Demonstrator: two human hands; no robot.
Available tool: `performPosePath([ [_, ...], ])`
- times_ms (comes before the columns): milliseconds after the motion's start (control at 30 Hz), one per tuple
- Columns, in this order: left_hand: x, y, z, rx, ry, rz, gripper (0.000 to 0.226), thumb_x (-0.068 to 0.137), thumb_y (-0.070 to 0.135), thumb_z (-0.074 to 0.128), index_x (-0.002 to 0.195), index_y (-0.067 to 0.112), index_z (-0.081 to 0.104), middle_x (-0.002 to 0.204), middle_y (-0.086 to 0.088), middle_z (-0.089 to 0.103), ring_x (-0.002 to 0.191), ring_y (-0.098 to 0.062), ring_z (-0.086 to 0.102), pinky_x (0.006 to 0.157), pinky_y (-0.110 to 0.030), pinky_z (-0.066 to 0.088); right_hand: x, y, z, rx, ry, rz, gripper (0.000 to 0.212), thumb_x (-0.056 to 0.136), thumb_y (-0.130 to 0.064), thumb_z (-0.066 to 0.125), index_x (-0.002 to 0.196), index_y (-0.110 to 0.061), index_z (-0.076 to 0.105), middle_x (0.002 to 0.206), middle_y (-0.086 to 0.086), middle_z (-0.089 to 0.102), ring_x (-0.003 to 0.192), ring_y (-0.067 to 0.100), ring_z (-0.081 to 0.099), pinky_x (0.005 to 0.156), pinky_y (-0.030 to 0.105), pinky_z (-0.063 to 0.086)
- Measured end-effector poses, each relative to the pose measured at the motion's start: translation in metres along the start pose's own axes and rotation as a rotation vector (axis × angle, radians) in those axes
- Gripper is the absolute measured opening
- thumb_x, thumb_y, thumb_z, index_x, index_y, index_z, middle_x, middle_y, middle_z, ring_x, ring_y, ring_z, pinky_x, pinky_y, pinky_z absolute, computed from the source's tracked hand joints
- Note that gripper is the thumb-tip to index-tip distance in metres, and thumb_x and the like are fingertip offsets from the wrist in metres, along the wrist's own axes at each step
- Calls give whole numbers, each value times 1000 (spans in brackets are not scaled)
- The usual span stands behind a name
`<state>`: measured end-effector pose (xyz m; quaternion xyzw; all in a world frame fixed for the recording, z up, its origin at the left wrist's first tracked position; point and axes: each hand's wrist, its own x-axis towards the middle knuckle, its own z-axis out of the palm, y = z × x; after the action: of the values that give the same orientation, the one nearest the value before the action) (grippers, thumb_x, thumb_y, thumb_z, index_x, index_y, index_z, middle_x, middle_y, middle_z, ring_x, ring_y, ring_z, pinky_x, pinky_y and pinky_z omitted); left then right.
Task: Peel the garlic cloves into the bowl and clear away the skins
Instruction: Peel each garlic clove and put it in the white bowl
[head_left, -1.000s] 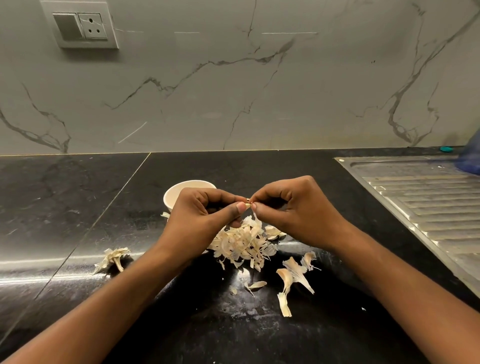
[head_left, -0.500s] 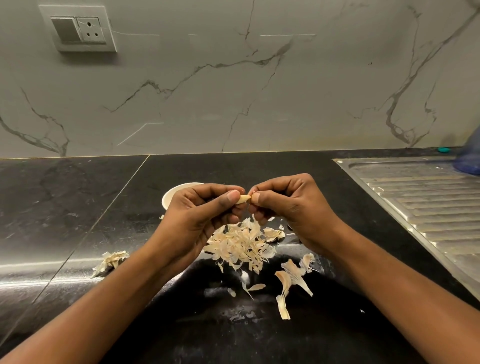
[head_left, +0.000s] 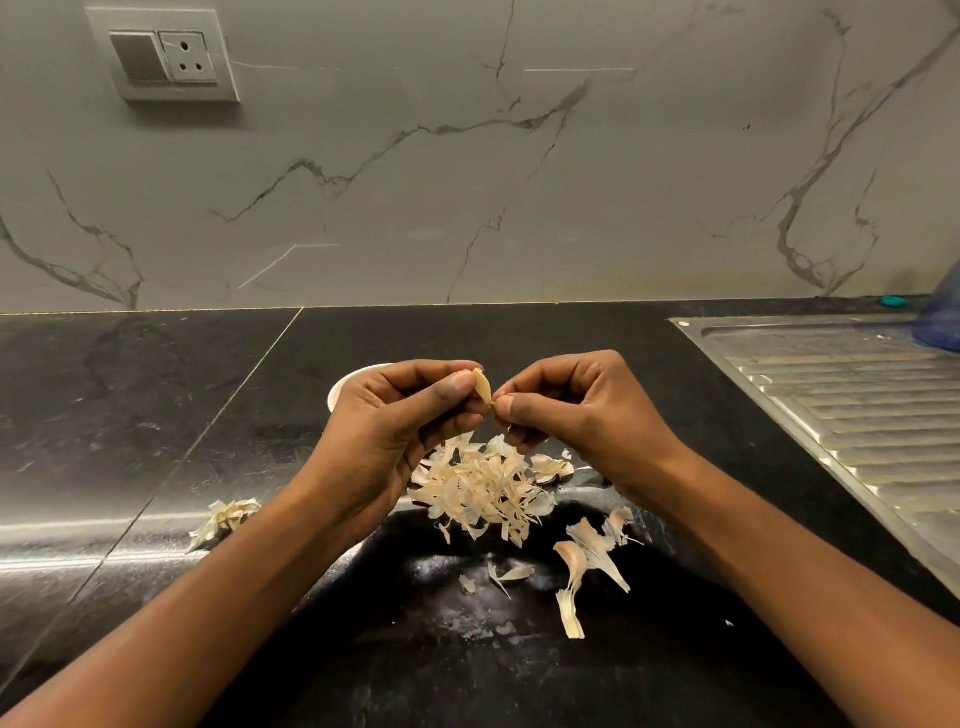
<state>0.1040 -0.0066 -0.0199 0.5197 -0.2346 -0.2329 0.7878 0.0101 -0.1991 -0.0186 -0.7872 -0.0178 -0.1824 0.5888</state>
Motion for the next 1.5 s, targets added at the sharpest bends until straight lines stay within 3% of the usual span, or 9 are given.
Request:
performPosePath([
  [200,2,-3,-2,132,20,31,24,80,11,74,102,0,78,90,-19,77,73,-21,72,70,-24,63,1,-1,-2,3,-10,28,16,92,-13,79,104,-1,80,91,14,80,80,29,78,73,32,64],
  [367,3,-10,-2,234,21,55,27,79,13,79,100,-3,79,83,-16,76,71,-21,69,68,-25,61,1,-1,-1,53,-68,167,17,92,-11,79,105,0,80,92,17,80,80,26,77,73,30,65],
  [600,3,-9,-2,151,-10,-20,27,76,8,76,101,-3,79,99,-25,78,76,-21,75,73,-23,63,3,-1,-2,169,-33,268,16,90,-6,79,103,4,79,90,22,79,73,22,75,67,24,62],
  [800,1,-11,-2,217,6,-5,33,70,10,80,101,-2,79,101,-23,79,85,-28,76,77,-27,64,2,-2,-1,93,-30,260,13,93,-9,78,100,2,80,90,21,79,75,25,76,67,27,63],
  [1267,0,-15,-1,282,30,73,24,72,3,81,95,-4,79,93,-22,79,73,-21,75,70,-23,62,-2,-1,12,35,75,185,8,90,-2,78,89,6,79,79,23,77,66,26,74,63,31,65],
  [1500,0,-13,-3,291,43,112,26,76,5,82,100,-2,79,95,-19,80,83,-26,77,78,-29,64,-1,-3,9,107,49,216,8,94,-4,75,97,2,80,84,19,79,74,25,78,71,31,66],
])
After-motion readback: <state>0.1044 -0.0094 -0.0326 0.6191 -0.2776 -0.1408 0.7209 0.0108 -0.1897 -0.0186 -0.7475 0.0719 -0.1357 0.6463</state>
